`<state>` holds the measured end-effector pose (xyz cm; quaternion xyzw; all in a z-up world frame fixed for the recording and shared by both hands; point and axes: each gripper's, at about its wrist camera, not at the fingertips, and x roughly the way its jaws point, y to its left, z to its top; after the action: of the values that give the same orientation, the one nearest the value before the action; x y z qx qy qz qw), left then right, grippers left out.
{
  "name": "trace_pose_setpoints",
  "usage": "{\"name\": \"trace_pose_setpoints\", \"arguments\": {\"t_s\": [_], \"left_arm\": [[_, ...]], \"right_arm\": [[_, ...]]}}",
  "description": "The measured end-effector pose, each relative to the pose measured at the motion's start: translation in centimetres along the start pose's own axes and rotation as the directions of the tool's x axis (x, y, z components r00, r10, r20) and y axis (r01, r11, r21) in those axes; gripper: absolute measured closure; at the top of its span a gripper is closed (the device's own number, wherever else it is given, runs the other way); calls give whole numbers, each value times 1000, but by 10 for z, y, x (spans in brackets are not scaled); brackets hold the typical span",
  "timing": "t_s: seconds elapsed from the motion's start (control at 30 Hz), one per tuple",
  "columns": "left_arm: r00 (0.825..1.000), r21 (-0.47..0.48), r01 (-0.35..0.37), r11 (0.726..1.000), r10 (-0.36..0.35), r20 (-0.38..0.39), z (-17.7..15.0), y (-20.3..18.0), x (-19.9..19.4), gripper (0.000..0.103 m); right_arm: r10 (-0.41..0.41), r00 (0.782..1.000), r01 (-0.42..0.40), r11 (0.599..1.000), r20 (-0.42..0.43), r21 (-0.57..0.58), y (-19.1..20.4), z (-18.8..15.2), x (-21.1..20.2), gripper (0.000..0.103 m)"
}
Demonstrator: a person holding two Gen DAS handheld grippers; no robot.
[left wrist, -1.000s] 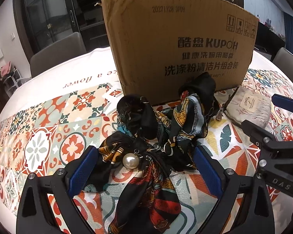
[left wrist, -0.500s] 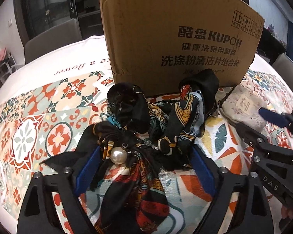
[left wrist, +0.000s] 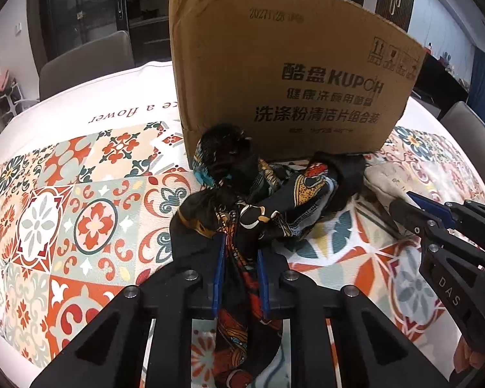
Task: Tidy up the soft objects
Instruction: 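Grasp the black silk scarf with the left gripper while the right grasps the beige pouch, then lift the scarf and pouch and carry both over the cardboard box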
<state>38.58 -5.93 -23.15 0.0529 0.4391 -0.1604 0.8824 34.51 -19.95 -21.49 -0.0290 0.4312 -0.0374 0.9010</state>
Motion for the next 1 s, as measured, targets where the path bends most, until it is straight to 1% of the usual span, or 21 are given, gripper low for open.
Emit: {"name": "trace_pose_setpoints", "arguments": {"t_s": [0.17,0.63,1.0], "left_arm": [[1000,-10,15,1000,-15,17,1,-4,-16,86],[993,-6,6,1000,-6,114,16,-17,-62,87],[981,-19,-2,1000,6,195,25,-26,-110,87]], "right_arm": [[0,1000,0,1000,31,23,-5,3,-16,90],[1,994,-6,999,105,49,-16,13,-56,90],[15,979,-25,999,203,43,-23,27,-102,90]]}}
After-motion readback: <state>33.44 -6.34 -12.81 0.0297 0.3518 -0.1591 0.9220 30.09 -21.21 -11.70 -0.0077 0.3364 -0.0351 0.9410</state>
